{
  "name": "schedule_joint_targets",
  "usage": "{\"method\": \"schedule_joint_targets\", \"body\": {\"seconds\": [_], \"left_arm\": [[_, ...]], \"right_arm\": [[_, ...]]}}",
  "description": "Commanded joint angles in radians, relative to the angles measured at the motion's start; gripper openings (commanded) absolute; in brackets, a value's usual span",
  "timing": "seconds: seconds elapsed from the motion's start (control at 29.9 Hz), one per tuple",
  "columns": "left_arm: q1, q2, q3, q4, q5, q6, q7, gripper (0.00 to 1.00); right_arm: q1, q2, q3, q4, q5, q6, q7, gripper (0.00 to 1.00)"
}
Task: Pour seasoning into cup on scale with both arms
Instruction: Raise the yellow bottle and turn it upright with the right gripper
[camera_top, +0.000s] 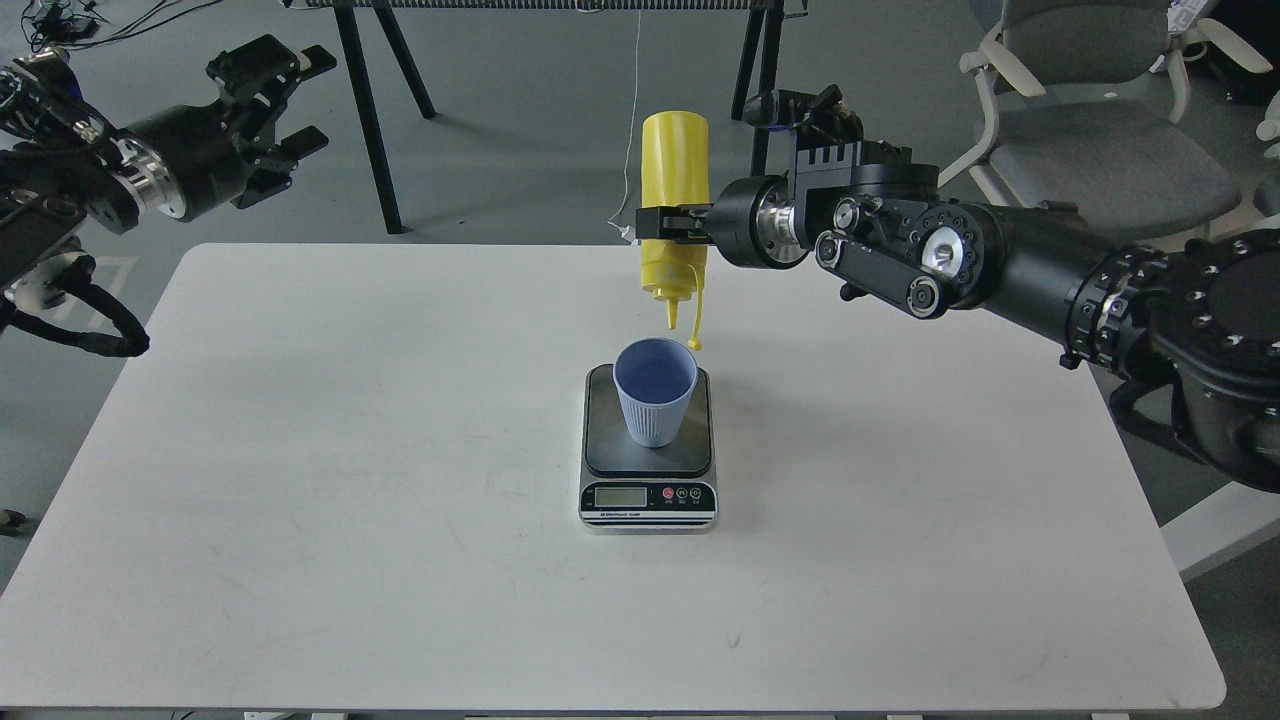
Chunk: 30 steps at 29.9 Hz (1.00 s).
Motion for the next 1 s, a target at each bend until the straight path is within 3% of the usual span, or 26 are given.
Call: {"method": "schedule_joint_targets", "body": {"seconds": [0.0,0.23,0.5,0.74,0.97], "left_arm": [[0.0,0.0,0.0,0.0,0.0,0.0,0.0,0.99],[0.0,0.0,0.002,0.0,0.0,0.0,0.0,0.99],[0.0,-0.003,0.006,0.0,0.002,0.0,0.0,0.99],[0.0,-0.006,0.008,0.0,0.002,0.0,0.0,0.99],[0.002,-0.006,0.014,0.0,0.008,0.0,0.0,0.99]], "right_arm": [[0.014,0.0,0.043,0.001,0.019,-0.002,0.003,0.31],[-0.005,0.0,0.236,0.022,0.156,0.037,0.003,0.31],[-0.078,-0.146,0.431,0.076,0.295,0.117,0.0,0.31],[-0.172,-0.319,0.603,0.149,0.475,0.209,-0.006,0.31],[-0.27,-0.557,0.688,0.378,0.763,0.209,-0.005,0.31]]}}
